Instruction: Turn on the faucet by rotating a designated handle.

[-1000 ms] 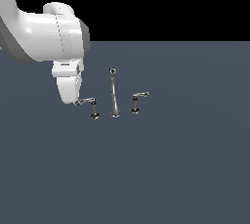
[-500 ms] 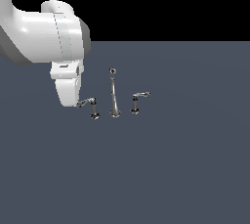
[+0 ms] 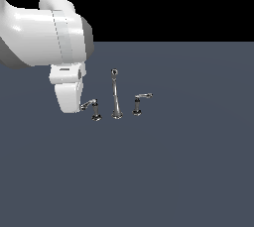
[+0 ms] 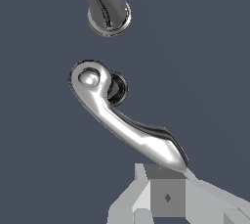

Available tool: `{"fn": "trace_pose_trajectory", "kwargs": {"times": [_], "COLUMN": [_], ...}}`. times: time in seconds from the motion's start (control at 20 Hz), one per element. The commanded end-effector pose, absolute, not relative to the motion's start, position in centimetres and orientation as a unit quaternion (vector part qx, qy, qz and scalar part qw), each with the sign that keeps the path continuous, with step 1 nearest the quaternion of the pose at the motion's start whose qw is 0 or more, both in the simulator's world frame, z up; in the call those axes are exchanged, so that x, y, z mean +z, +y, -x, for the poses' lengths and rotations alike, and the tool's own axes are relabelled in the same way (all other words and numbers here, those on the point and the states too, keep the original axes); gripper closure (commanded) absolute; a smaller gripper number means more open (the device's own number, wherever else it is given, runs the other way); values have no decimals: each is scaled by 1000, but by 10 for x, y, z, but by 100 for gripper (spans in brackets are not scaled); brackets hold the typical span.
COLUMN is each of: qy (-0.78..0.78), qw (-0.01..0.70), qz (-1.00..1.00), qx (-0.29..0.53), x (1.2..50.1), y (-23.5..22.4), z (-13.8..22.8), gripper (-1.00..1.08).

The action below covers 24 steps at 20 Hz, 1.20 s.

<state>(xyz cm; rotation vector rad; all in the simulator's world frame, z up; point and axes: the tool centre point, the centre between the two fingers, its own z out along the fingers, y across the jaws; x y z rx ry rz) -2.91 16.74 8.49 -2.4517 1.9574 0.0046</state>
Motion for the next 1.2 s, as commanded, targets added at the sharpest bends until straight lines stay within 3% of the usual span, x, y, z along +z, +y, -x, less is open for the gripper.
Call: {"fn": "trace_pose_trajectory", "kwargs": {"times": [0.0, 0.5, 0.6, 1.15], "qy": [625, 629, 613, 628], "qw": [2, 0, 4, 0], "qz": [781, 778, 790, 778], "qx": [1, 0, 4, 0], "x": [85, 85, 85, 85], "y": [162, 113, 141, 74], "z": [30, 40, 45, 16], "gripper": [108, 108, 108, 108]}}
